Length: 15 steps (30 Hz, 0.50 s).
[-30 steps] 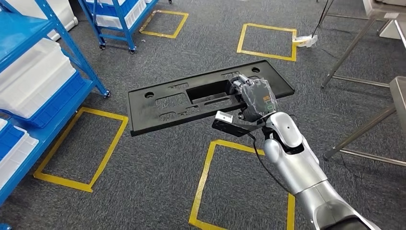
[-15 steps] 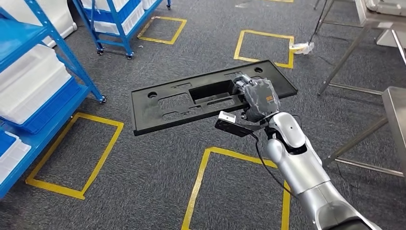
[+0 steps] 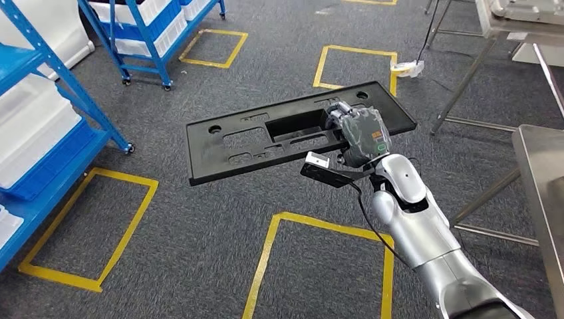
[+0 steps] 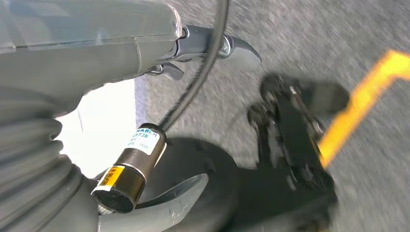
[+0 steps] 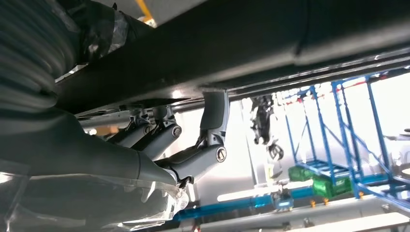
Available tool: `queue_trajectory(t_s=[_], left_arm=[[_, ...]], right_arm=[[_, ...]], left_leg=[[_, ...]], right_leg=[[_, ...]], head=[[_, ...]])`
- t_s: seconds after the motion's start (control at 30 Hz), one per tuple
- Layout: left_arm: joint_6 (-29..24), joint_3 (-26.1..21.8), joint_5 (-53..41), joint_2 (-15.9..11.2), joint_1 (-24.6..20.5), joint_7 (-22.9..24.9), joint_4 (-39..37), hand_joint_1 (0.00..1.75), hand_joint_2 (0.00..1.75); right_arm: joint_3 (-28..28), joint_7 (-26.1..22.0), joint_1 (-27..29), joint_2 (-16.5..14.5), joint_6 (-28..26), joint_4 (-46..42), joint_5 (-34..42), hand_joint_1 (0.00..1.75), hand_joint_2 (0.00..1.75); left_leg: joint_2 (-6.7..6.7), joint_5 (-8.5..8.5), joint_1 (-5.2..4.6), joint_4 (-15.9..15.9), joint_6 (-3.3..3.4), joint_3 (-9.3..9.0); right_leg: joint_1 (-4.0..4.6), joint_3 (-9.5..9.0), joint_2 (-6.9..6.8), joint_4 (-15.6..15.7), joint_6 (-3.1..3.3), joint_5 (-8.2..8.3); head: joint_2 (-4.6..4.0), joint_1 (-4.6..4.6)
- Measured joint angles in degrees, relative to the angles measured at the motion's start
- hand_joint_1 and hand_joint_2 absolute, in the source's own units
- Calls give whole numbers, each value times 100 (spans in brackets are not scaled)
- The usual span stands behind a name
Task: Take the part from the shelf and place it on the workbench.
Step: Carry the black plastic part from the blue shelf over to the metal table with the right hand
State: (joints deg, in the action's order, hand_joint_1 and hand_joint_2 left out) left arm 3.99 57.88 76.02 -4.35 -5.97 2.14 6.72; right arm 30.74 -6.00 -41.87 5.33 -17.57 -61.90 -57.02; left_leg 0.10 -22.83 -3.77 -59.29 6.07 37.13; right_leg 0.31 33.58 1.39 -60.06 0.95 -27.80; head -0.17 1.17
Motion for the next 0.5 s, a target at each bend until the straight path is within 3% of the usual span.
queue_trajectory(t_s=[0.1, 0.17, 0.27, 0.3, 0.33, 0.4, 0.43, 0.47, 0.5], left_arm=[[-3, 0, 2, -1, -17, -2, -1, 0, 175], [-1, 0, 2, 16, 2, -1, 1, 0, 175], [4, 0, 2, 43, -6, -2, 1, 0, 175], [6, 0, 4, 51, -6, -2, 1, 0, 175], [8, 1, 6, 61, -2, -2, 1, 0, 175], [12, 1, 11, 79, 7, -2, 2, 0, 175], [13, 1, 13, 74, 4, -2, 0, 0, 175], [13, 1, 14, 69, -2, -2, 0, 0, 175], [14, 1, 15, 61, -9, -1, -1, 0, 175]], right_arm=[[-1, -1, 29, 0, 0, -1, 0, 175, 175], [-1, -1, 0, 1, 0, -1, 2, 175, 175], [-4, 1, -29, 2, 1, 7, 7, 175, 175], [-5, 1, -16, 2, 2, 13, 7, 175, 175], [-5, 1, -5, 2, 3, 20, 7, 175, 175], [-5, -1, -5, 2, 4, 27, 7, 175, 175], [-6, -1, -11, 7, 6, 34, 7, 175, 175], [-6, 0, -19, 11, 10, 39, 7, 175, 175], [-7, 0, -16, 13, 15, 43, 7, 175, 175]], left_leg=[[4, 28, 25, 462, 60, -293], [20, 74, 90, 654, 49, -501], [27, -1, 184, 668, -87, -594], [26, -51, 225, 630, -154, -603], [25, -110, 272, 575, -223, -613], [26, -267, 376, 408, -365, -633], [26, -347, 416, 314, -433, -633], [23, -412, 436, 230, -491, -609], [22, -463, 440, 166, -543, -577]], right_leg=[[-12, -98, -20, 122, -50, 106], [-3, -38, -42, -72, -99, -14], [-91, 562, -56, -1021, -256, -385], [-131, 735, -62, -1216, -313, -402], [-176, 806, -72, -1204, -377, -295], [-268, 654, -107, -619, -521, 177], [-283, 569, -111, -327, -573, 335], [-281, 507, -118, -123, -559, 394], [-262, 508, -110, -77, -493, 380]], head=[[0, -9], [0, -7], [0, -5], [0, -5], [0, -6], [0, -4], [0, 10], [0, 26], [0, 31]])
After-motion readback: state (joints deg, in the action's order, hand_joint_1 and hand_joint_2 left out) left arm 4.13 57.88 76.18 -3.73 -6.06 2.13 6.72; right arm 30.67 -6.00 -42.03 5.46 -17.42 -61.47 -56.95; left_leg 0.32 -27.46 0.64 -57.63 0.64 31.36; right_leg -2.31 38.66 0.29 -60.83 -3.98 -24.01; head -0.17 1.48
